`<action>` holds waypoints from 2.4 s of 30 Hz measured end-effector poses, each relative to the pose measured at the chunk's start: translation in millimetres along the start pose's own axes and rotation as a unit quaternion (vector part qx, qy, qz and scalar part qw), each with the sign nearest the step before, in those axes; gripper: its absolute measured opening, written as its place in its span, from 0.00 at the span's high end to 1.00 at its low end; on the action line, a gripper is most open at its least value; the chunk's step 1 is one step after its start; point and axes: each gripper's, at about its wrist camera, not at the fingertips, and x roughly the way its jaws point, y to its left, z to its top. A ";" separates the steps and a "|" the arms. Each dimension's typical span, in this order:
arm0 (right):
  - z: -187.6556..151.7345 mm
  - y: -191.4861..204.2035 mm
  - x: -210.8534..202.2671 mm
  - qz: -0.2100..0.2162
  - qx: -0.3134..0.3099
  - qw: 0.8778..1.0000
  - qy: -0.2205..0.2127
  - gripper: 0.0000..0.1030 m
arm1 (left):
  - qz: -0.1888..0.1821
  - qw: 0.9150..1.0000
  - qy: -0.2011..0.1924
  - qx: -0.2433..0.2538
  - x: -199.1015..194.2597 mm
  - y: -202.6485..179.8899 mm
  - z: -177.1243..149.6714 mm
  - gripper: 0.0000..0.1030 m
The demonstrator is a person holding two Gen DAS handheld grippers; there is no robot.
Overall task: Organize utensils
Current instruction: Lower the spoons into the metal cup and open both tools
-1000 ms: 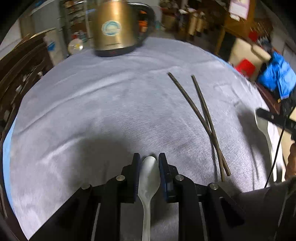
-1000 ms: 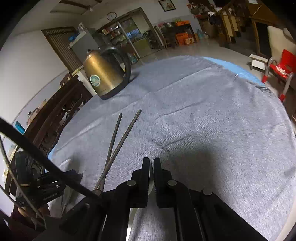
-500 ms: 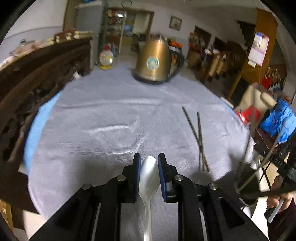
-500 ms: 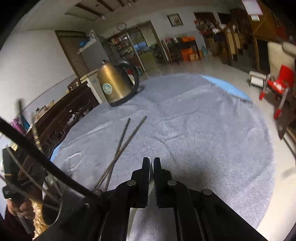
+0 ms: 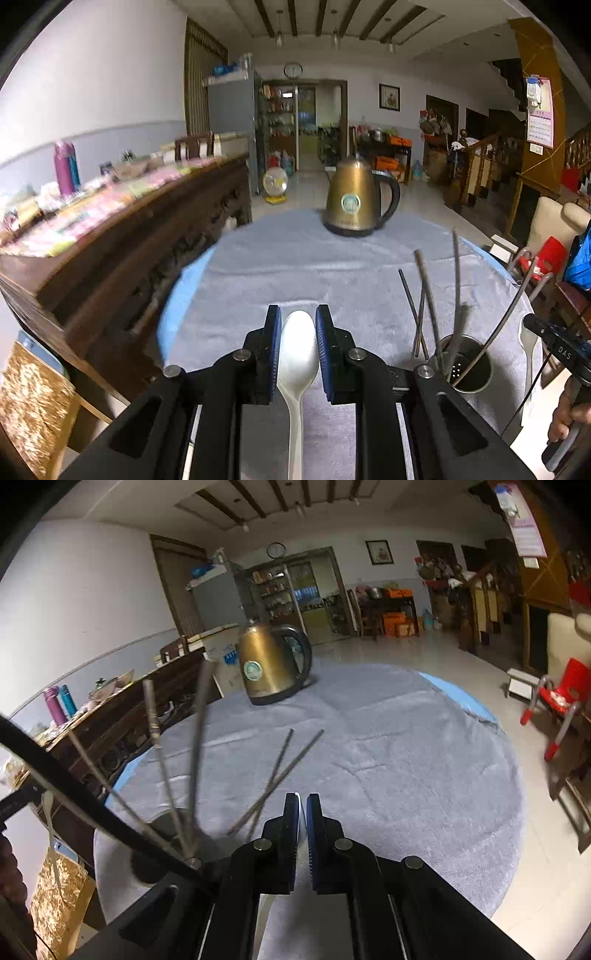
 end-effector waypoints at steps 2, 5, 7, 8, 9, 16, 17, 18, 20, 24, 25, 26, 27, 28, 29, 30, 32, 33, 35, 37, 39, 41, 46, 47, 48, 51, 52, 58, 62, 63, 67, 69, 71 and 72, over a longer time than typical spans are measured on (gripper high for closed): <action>1.5 8.2 -7.8 0.005 -0.007 1.000 -0.007 0.95 | 0.007 1.000 -0.012 0.007 -11.5 -4.2 3.5 0.81; 4.4 17.3 -18.5 0.011 -0.015 1.000 -0.017 0.95 | 0.011 0.999 -0.028 0.019 -24.4 -14.0 8.7 0.81; 7.3 24.3 -24.1 0.015 -0.020 0.999 -0.025 0.95 | 0.013 0.999 -0.034 0.024 -32.0 -18.0 11.1 0.81; 8.0 27.2 -26.3 0.017 -0.023 0.999 -0.027 0.95 | 0.015 0.999 -0.038 0.027 -35.3 -20.2 12.7 0.81; 9.2 30.5 -28.3 0.020 -0.025 0.999 -0.030 0.95 | 0.016 0.999 -0.041 0.029 -40.3 -21.6 12.8 0.81; 15.5 54.8 -39.3 0.038 -0.048 0.997 -0.049 0.95 | 0.024 0.998 -0.048 0.038 -53.4 -31.3 14.9 0.81; 16.8 57.6 -40.8 0.040 -0.050 0.997 -0.051 0.95 | 0.026 0.998 -0.050 0.038 -55.7 -32.6 15.5 0.81; 18.2 61.1 -42.5 0.044 -0.052 0.996 -0.054 0.95 | 0.026 0.998 -0.051 0.038 -57.6 -33.7 16.1 0.81; 20.6 66.5 -44.6 0.049 -0.054 0.996 -0.059 0.95 | 0.027 0.997 -0.053 0.040 -60.4 -35.9 18.6 0.81; 24.9 75.9 -46.9 0.061 -0.062 0.994 -0.065 0.95 | 0.031 0.997 -0.056 0.044 -65.1 -41.9 23.8 0.81; 26.0 78.4 -47.5 0.063 -0.064 0.994 -0.067 0.95 | 0.032 0.997 -0.056 0.044 -66.2 -43.1 24.9 0.81; 27.1 80.9 -47.4 0.067 -0.065 0.993 -0.068 0.95 | 0.034 0.997 -0.057 0.046 -67.4 -44.5 26.0 0.81; 28.0 82.2 -47.8 0.071 -0.065 0.993 -0.069 0.95 | 0.034 0.997 -0.058 0.047 -68.8 -46.5 26.7 0.81; 29.2 83.0 -48.4 0.074 -0.065 0.993 -0.071 0.95 | 0.034 0.997 -0.058 0.047 -69.1 -47.9 28.0 0.81; 30.9 85.6 -48.2 0.078 -0.067 0.992 -0.073 0.95 | 0.033 0.997 -0.058 0.048 -69.8 -49.3 29.3 0.81; 31.6 88.3 -48.7 0.079 -0.070 0.992 -0.075 0.95 | 0.034 0.997 -0.058 0.049 -70.2 -50.4 30.5 0.81; 33.7 93.9 -48.2 0.083 -0.076 0.991 -0.078 0.95 | 0.035 0.996 -0.060 0.050 -70.0 -51.8 32.5 0.81; 35.1 96.7 -47.3 0.087 -0.078 0.990 -0.079 0.95 | 0.034 0.996 -0.059 0.050 -69.9 -53.0 33.5 0.81; 36.9 99.2 -45.9 0.091 -0.079 0.989 -0.081 0.95 | 0.037 0.996 -0.059 0.051 -69.7 -55.2 35.7 0.81; 39.4 101.7 -43.1 0.096 -0.080 0.989 -0.082 0.95 | 0.037 0.996 -0.061 0.051 -70.3 -55.7 35.4 0.81; 39.1 102.3 -41.7 0.099 -0.081 0.988 -0.083 0.95 | 0.038 0.996 -0.061 0.052 -70.0 -56.8 36.5 0.81; 40.7 102.7 -41.2 0.102 -0.082 0.988 -0.084 0.95 | 0.039 0.996 -0.059 0.051 -69.8 -57.2 37.5 0.81; 44.5 102.4 -35.0 0.107 -0.081 0.988 -0.082 0.95 | 0.037 0.997 -0.055 0.050 -67.6 -61.2 43.5 0.81; 44.5 102.3 -34.9 0.108 -0.081 0.988 -0.082 0.95 | 0.036 0.997 -0.054 0.049 -67.1 -62.0 44.8 0.81; 45.1 101.8 -33.4 0.108 -0.080 0.987 -0.082 0.95 | 0.035 0.997 -0.053 0.048 -67.3 -63.2 45.0 0.81; 44.7 99.1 -32.8 0.110 -0.076 0.988 -0.082 0.95 | 0.025 0.998 -0.047 0.041 -64.9 -63.5 48.7 0.81; 45.1 97.8 -31.2 0.111 -0.074 0.988 -0.081 0.95 | 0.019 0.998 -0.044 0.037 -64.2 -63.7 50.0 0.81; 49.3 88.9 -26.9 0.131 -0.057 0.986 -0.088 0.95 | -0.043 0.998 -0.036 0.004 -63.7 -61.2 61.1 0.81; 53.1 79.8 -22.4 0.151 -0.038 0.983 -0.098 0.95 | -0.098 0.994 -0.037 -0.031 -60.9 -58.3 67.9 0.81; 54.2 77.5 -19.5 0.154 -0.032 0.982 -0.100 0.95 | -0.109 0.993 -0.038 -0.040 -59.0 -57.9 69.6 0.81; 56.8 72.0 -10.0 0.145 -0.017 0.983 -0.114 0.95 | -0.148 0.984 -0.046 -0.091 -45.0 -54.5 75.5 0.81; 57.2 70.8 -6.6 0.132 -0.015 0.983 -0.129 0.95 | -0.160 0.979 -0.051 -0.118 -36.4 -52.8 76.5 0.81; 57.2 71.0 -3.0 0.117 -0.013 0.983 -0.144 0.95 | -0.163 0.975 -0.055 -0.137 -26.5 -55.6 75.6 0.81; 57.0 71.6 -0.8 0.109 -0.014 0.982 -0.151 0.95 | -0.166 0.974 -0.058 -0.145 -21.1 -58.2 74.7 0.81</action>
